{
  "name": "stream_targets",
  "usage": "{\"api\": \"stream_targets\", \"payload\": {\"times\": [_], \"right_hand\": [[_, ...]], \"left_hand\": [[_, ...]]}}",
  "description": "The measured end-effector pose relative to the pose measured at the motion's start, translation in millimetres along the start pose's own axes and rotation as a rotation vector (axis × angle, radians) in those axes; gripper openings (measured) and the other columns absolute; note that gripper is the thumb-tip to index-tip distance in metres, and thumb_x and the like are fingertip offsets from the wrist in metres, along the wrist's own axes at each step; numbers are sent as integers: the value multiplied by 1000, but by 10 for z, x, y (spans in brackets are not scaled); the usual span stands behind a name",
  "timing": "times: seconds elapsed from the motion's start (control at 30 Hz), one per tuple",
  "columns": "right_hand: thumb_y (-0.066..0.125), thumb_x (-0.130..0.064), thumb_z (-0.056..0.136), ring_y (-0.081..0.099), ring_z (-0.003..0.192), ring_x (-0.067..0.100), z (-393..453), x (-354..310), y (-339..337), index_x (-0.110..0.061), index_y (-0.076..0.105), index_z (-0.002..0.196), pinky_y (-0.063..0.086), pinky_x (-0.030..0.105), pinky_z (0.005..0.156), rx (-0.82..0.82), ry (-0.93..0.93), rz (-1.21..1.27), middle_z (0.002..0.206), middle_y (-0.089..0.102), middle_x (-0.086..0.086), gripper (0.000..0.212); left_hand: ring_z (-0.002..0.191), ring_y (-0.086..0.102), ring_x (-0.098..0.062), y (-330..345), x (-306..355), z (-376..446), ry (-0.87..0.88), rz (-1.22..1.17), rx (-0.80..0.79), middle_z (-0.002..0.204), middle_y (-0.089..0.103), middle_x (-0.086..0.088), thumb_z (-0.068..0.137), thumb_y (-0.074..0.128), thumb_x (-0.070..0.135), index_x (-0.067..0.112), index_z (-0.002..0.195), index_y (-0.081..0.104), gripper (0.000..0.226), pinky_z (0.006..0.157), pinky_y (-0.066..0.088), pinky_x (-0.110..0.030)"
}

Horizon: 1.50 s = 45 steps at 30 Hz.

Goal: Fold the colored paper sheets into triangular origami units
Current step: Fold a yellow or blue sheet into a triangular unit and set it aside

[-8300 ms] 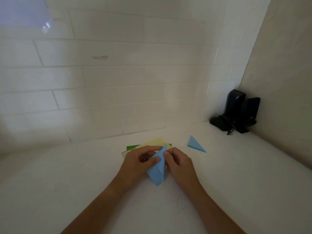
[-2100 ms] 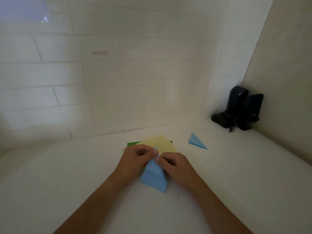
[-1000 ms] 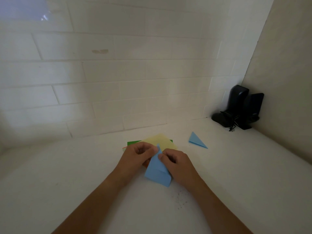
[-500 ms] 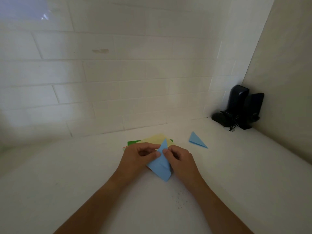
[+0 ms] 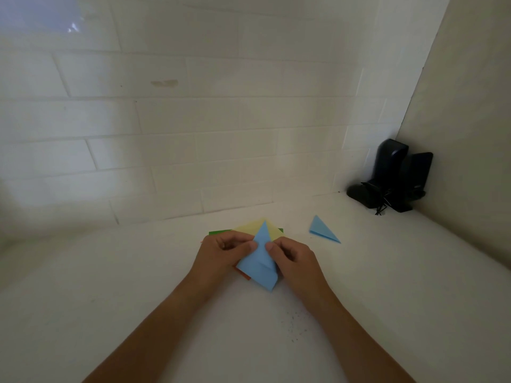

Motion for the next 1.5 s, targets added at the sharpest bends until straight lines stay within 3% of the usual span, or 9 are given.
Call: {"api": "stream_targets", "payload": {"times": [0.3,0.77,0.97,1.13,1.27,1.37,1.5], "right_hand": [[63,-32,101,41,58,5,-10,28,-17,-19,49,66,32,20,56,47,-20,-22,62,46,-8,40],[64,-32,101,38,56,6,-14,7,-26,-18,48,65,31,18,54,31,-12,-10,60,44,-9,41],[64,-34,101,42,59,8,1,43,-13,-9,53,70,32,23,56,32,-6,4,62,47,-5,41],[64,-30,100,43,57,3,-5,27,-23,-14,63,74,33,18,55,38,-3,0,62,52,-12,31],[65,-26,100,46,59,1,-10,20,-30,-16,67,76,36,16,57,40,-12,14,64,56,-14,26],[65,-28,101,46,60,3,-2,21,-23,-14,68,78,36,16,57,31,-27,16,68,59,-3,27],[64,-24,101,46,59,2,-1,26,-15,-14,67,77,36,14,57,26,-29,14,66,56,-10,26]], "left_hand": [[73,74,-43,-19,-16,3,20,86,42,88,79,-17,89,79,16,4,95,81,13,68,63,-49],[76,74,-47,-47,-5,7,14,10,53,93,77,-24,90,77,15,1,97,80,15,75,60,-66],[75,74,-48,-49,1,6,12,-17,60,91,77,-24,91,76,12,0,96,79,14,69,62,-58],[84,78,-27,-89,-7,18,11,-21,116,92,80,-14,91,75,8,3,97,80,9,70,64,-31],[83,78,-24,-84,-17,20,11,-18,117,91,80,-14,90,76,8,3,97,79,9,70,63,-29],[83,78,-23,-87,-17,24,13,-17,124,91,80,-13,91,76,9,4,97,80,8,70,63,-29],[85,77,-25,-89,-38,29,-8,2,132,90,80,-13,91,76,10,6,94,80,6,76,61,-39]]}}
Point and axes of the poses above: each hand's wrist, its own z-axis towards the middle knuckle, its own y-axis out of the palm, x = y × z, the point moved 5 cm from there along z, towards the middle knuckle
